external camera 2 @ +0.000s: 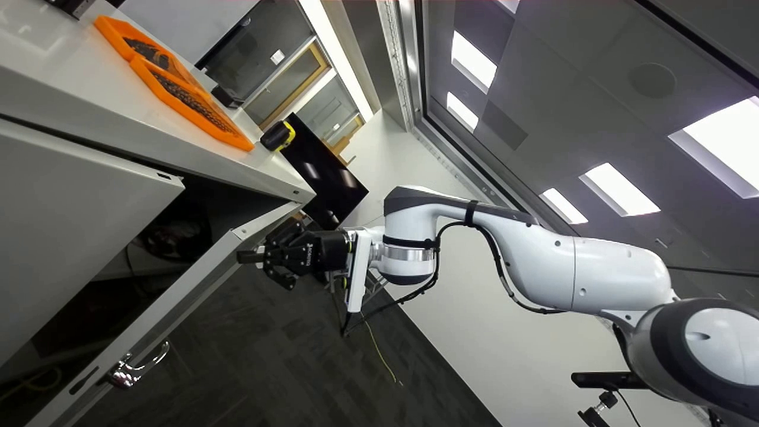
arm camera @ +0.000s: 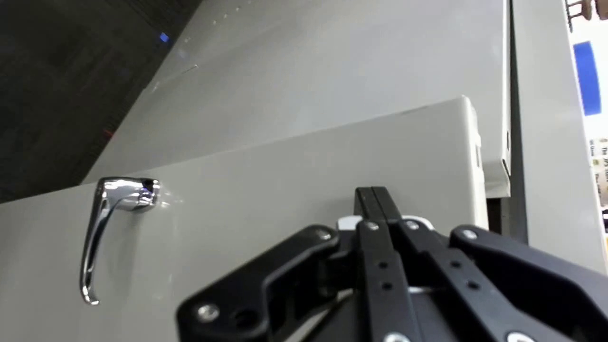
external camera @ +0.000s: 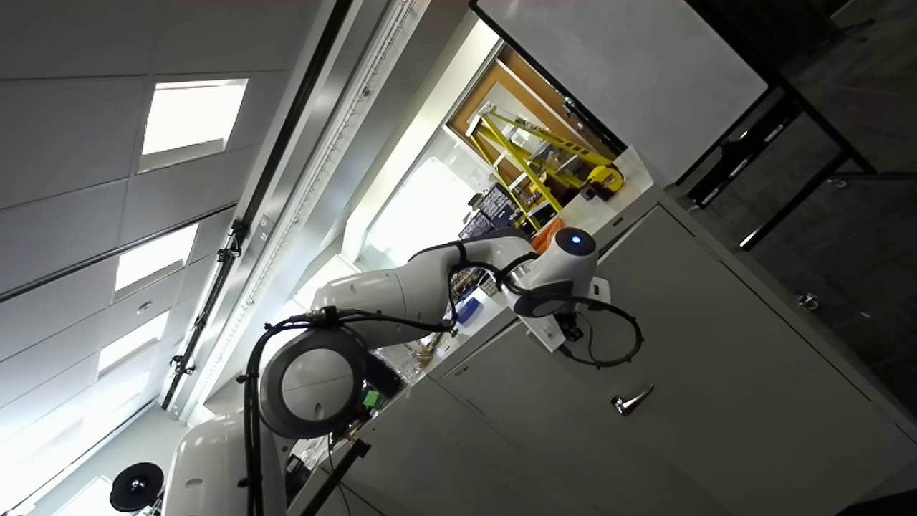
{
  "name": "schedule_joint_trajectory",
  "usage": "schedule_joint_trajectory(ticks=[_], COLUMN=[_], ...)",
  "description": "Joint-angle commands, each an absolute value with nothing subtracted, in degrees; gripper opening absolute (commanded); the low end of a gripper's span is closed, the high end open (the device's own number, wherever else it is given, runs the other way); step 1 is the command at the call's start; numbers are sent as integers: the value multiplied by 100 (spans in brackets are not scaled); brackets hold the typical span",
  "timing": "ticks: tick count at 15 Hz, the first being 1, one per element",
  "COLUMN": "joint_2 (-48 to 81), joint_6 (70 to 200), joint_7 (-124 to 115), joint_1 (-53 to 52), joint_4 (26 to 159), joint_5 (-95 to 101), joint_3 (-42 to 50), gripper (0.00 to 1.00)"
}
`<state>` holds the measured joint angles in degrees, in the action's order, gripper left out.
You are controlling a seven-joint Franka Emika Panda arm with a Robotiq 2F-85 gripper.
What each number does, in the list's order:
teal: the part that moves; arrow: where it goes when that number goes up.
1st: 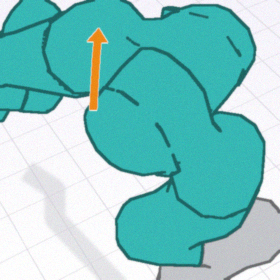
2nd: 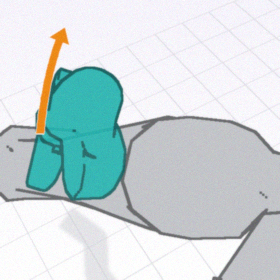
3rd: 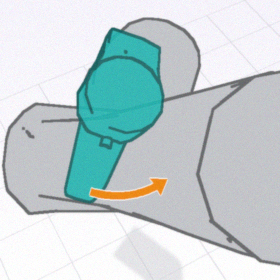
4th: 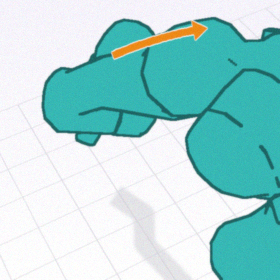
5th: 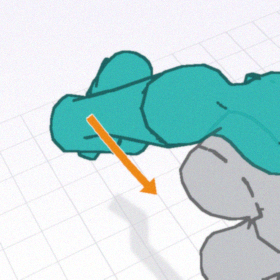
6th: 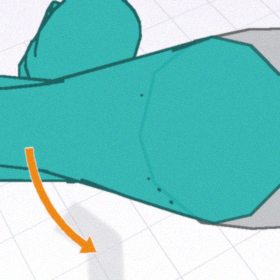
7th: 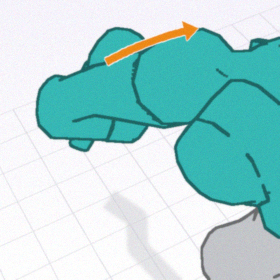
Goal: Close the bottom right cabinet
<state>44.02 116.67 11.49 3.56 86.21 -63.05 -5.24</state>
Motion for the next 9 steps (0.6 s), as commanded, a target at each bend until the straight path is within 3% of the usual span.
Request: schedule_joint_trajectory(ticks=[1, 9], joint_2=[4769, 5086], joint_6=[11723, 12018], joint_7=[1762, 2572], joint_1=[514, 218], joint_4=[8357, 8168], joint_5=[-7013, -8597], joint_3=[-748, -839], gripper=[0, 0])
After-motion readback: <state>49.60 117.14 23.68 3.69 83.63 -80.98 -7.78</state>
